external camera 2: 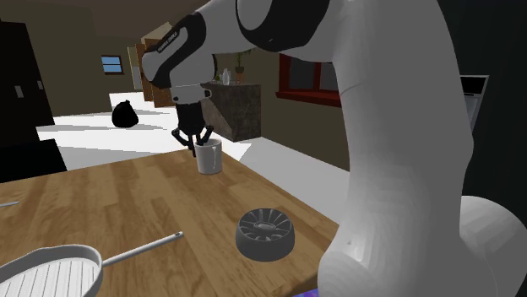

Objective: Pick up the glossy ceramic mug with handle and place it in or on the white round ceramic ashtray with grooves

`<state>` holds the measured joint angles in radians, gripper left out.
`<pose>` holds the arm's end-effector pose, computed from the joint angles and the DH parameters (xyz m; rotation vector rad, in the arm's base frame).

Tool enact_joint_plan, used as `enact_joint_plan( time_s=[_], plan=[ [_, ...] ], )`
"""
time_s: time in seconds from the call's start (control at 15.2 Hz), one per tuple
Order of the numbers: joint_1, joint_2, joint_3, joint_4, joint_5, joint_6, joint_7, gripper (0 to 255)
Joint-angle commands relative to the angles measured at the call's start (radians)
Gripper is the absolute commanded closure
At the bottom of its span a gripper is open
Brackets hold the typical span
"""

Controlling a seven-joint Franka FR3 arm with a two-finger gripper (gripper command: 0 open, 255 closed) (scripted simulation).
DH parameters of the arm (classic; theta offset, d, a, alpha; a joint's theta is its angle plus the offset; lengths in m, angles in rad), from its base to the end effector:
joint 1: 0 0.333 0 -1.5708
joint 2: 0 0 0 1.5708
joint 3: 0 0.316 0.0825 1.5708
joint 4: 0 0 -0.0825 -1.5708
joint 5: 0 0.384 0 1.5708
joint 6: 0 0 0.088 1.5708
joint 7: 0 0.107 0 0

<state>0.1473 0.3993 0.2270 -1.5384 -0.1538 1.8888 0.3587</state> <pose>0.6337 0.2155 0.4258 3.0736 0.0783 -0.0227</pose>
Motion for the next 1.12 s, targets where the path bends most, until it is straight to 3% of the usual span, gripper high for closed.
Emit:
enact_joint_plan(
  time_s=[0.0,0.53,1.06],
  plan=[
    [0.000,-0.004,0.001,0.023,0.002,-0.027,-0.004,255],
    [0.003,-0.015,0.003,0.102,0.007,-0.115,-0.012,255],
    [-0.042,-0.371,0.010,-0.354,0.085,-0.005,-0.045,255]
  ],
)
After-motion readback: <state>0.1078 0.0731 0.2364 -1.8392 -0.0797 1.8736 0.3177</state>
